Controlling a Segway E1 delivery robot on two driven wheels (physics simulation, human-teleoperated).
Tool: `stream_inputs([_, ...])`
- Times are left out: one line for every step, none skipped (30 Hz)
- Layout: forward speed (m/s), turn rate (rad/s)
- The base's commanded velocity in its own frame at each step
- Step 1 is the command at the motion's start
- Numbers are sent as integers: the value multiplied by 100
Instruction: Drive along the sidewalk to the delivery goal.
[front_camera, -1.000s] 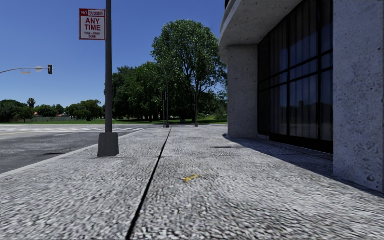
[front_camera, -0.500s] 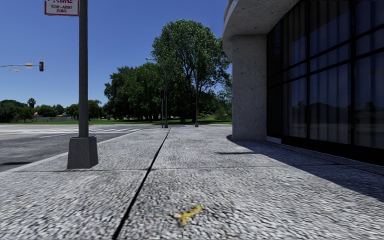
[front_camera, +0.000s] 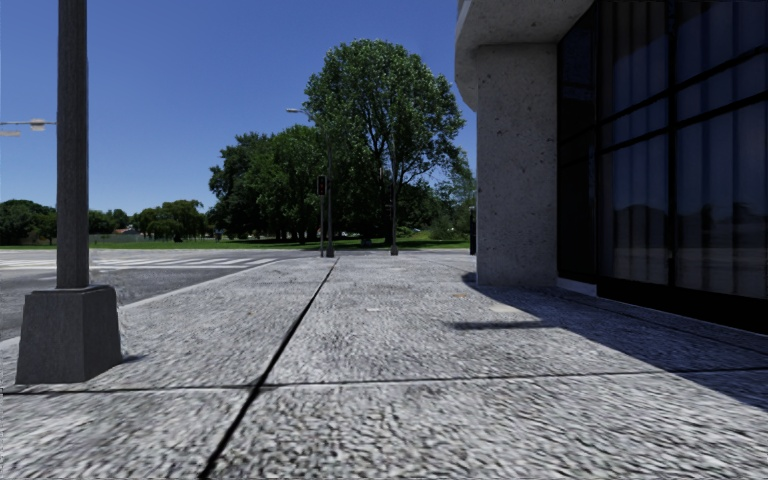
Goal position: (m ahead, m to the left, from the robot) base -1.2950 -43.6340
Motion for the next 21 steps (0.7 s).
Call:
stream_inputs([200,0])
stream_inputs([200,0])
stream_inputs([200,0])
stream_inputs([200,0])
stream_inputs([200,0])
stream_inputs([200,0])
stream_inputs([200,0])
stream_inputs([200,0])
stream_inputs([200,0])
stream_inputs([200,0])
stream_inputs([200,0])
stream_inputs([200,0])
stream_inputs([200,0])
stream_inputs([200,0])
stream_inputs([200,0])
stream_inputs([200,0])
stream_inputs([200,0])
stream_inputs([200,0])
stream_inputs([200,0])
stream_inputs([200,0])
stream_inputs([200,0])
